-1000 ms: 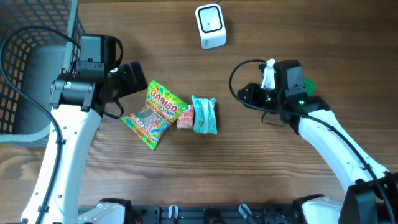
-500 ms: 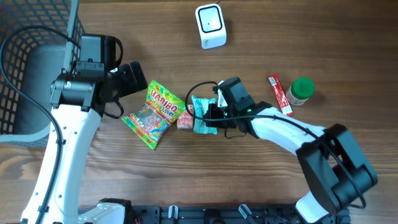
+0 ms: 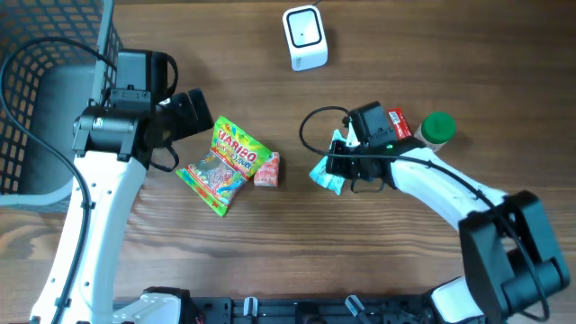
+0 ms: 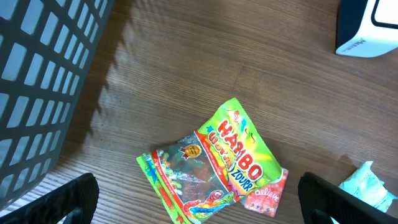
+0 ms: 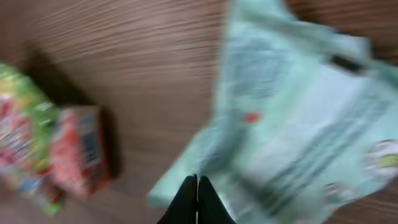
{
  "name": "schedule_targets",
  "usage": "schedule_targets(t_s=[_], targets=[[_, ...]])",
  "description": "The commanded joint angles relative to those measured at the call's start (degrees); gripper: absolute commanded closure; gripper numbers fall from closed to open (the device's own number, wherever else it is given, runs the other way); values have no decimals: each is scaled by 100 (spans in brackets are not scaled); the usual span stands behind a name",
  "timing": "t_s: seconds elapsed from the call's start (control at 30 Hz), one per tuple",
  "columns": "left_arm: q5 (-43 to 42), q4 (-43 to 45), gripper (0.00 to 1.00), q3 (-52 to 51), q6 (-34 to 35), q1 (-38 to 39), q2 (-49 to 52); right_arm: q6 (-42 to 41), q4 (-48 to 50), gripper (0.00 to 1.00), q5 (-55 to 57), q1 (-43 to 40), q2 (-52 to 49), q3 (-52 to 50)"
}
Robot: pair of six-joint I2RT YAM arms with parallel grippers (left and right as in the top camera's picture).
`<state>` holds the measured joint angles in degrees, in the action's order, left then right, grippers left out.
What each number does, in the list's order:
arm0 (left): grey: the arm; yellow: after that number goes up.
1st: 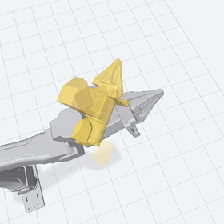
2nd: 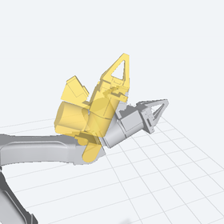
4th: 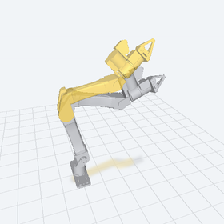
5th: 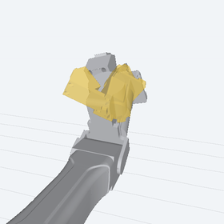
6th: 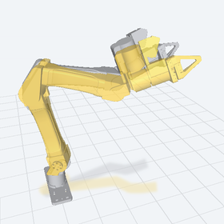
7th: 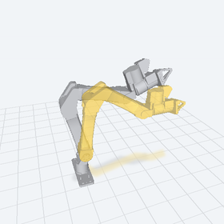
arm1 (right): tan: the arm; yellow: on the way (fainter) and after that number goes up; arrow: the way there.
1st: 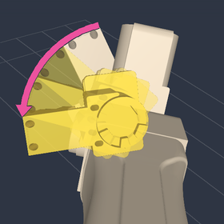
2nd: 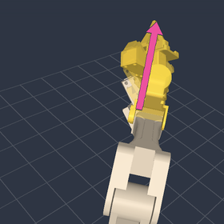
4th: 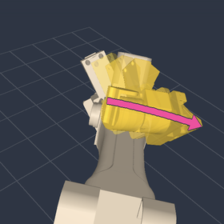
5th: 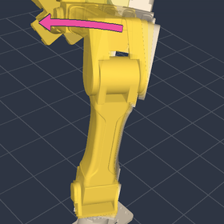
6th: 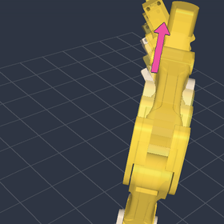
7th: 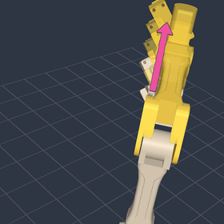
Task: Scan the item barcode
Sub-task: 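Grasp the light-blue mint snack pack with the right gripper, then lift the mint pack and rotate it with the right gripper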
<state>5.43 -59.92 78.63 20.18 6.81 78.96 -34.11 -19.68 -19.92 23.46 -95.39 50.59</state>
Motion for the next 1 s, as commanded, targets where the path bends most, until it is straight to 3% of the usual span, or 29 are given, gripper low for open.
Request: schedule_targets(t_s=[0.0,0.2,0.43,0.53,0.63,0.67,0.8,0.83,0.97], targets=[[-28,13,0,-9,-26,17,17,409,-2,96,-931,-160,765,0],[-28,15,0,-9,-28,15,17,459,-138,96,-1064,-415,595,-212],[-28,15,0,-9,-28,15,17,70,1255,96,-1683,-433,-1300,-437],[-28,13,0,-9,-28,15,17,177,1513,96,-2144,-474,-1187,-339],[-28,15,0,-9,-28,15,17,601,1351,94,-2363,-474,-269,-90],[-28,15,0,-9,-28,15,17,787,1292,76,-2155,-474,282,-92],[-28,15,0,-9,-28,15,17,828,1130,69,-1836,-704,1311,-92],[-28,15,0,-9,-28,15,17,1305,774,50,-1729,-898,1429,-94],[-26,15,0,-9,-28,15,17,1611,-101,46,-994,-1386,1309,-105]])
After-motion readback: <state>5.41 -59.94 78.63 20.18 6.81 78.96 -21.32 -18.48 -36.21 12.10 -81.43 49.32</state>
